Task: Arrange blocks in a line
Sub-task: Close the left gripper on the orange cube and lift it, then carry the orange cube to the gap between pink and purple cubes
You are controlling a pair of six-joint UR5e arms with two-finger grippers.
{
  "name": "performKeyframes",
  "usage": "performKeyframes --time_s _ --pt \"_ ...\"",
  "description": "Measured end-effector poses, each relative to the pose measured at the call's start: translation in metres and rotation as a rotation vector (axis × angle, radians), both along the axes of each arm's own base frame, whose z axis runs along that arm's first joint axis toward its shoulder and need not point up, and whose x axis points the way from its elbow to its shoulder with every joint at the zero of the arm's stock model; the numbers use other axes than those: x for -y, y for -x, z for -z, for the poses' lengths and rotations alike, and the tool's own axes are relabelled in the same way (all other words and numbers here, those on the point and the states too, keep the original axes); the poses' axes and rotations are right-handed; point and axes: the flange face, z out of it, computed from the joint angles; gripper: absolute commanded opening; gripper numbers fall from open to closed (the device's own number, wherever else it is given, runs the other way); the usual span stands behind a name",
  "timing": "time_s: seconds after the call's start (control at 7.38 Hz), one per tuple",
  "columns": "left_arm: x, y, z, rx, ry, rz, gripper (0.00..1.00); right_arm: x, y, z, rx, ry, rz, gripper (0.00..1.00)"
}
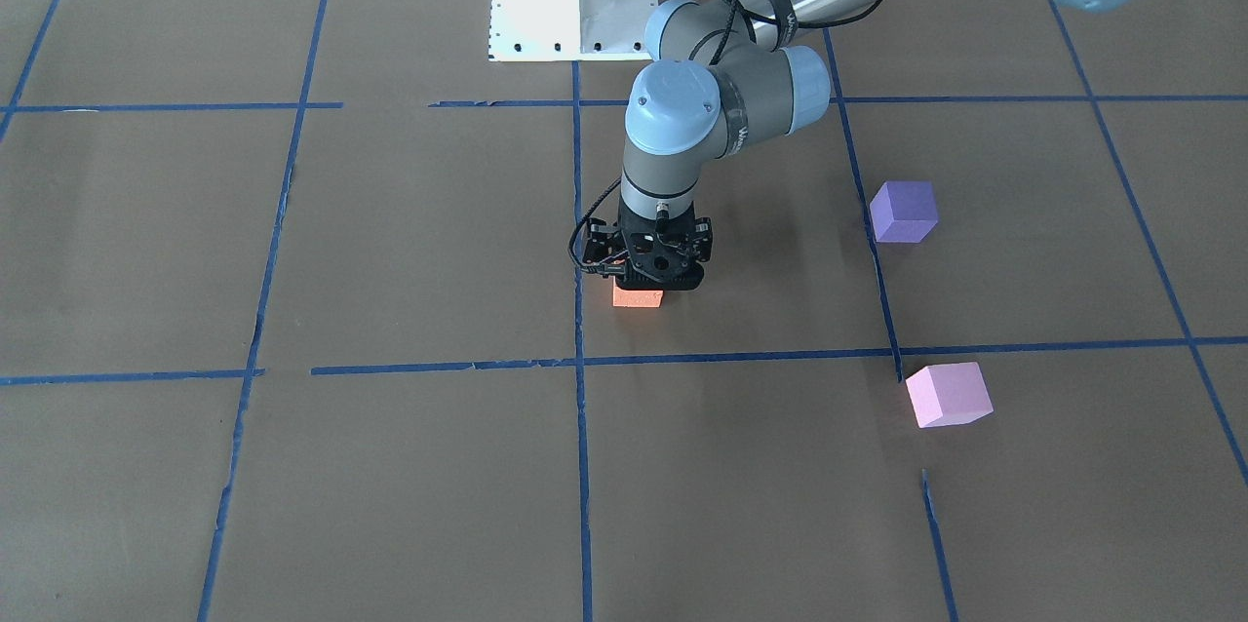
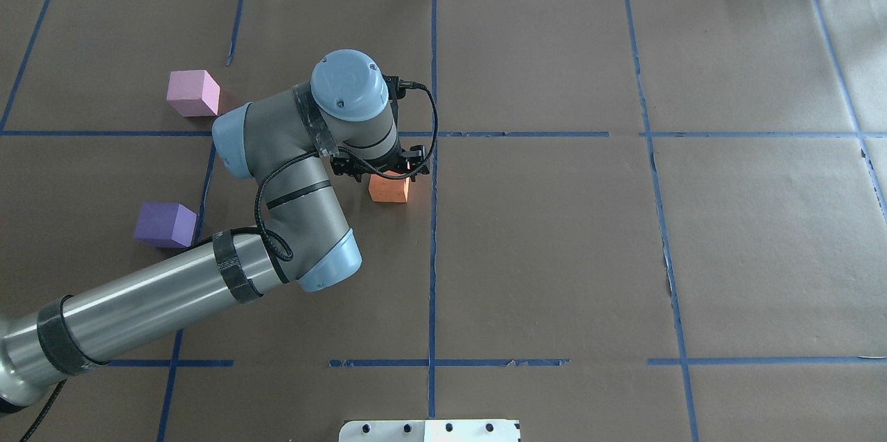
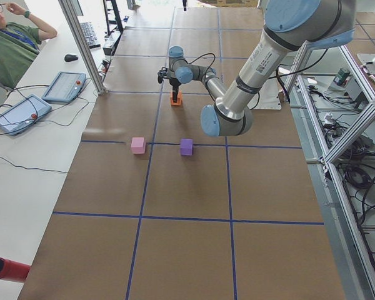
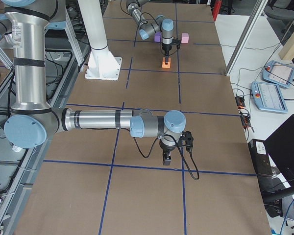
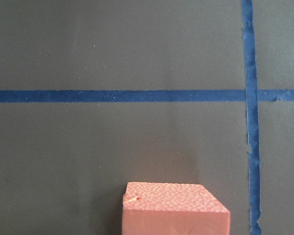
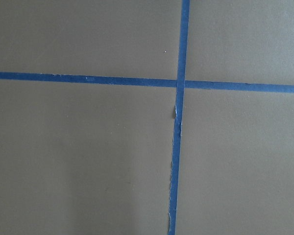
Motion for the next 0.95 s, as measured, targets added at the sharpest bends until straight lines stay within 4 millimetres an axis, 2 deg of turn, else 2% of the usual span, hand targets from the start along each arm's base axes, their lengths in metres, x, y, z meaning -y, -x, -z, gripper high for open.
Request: performKeyframes --time_s 0.27,0.41,0.54,0.68,0.95 --pt "0.001 -0.001 0.000 -0.003 -0.001 0.001 0.30 0.000 0.000 0.000 0.000 0.000 0.000 1.00" --pt "0.001 -0.002 0.004 -0.007 -0.003 0.001 0.14 0.000 0.000 0.000 0.000 0.000 0.000 1.00" --pt "0.000 0.000 0.012 -0.011 -0.007 0.001 0.06 0.000 0.000 0.000 0.000 0.000 0.000 1.00" --pt "0.001 0.008 0.023 -0.014 -0.013 0.004 0.05 0.000 0.000 0.000 0.000 0.000 0.000 1.00" --pt "0.009 0.054 0.046 -0.012 -0.029 0.027 0.05 0.000 0.000 0.000 0.000 0.000 0.000 1.00"
